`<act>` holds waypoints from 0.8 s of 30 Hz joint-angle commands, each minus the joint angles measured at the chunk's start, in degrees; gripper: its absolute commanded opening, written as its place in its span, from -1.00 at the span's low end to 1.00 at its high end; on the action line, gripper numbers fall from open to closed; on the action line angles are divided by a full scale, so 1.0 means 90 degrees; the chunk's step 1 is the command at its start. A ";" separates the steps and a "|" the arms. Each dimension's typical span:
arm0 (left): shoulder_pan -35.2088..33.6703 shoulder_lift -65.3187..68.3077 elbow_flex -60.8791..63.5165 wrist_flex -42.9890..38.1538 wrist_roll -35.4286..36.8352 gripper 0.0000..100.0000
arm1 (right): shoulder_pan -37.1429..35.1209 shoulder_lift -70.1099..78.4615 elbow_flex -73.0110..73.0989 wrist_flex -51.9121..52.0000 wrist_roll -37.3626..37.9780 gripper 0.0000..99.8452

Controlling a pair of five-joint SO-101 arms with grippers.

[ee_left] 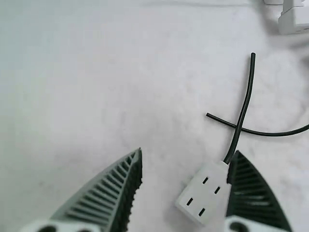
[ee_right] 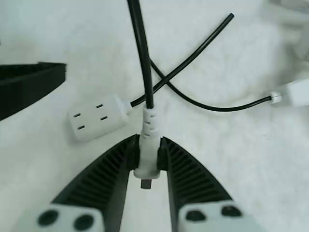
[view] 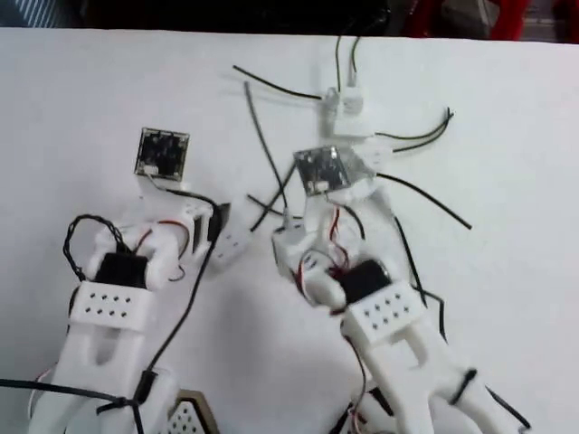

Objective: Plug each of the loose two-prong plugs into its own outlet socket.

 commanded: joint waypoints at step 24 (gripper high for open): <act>0.0933 -0.1509 0.0274 0.0488 0.0029 -0.44 | -0.1509 -0.1665 0.1289 -0.0444 0.0029 -0.97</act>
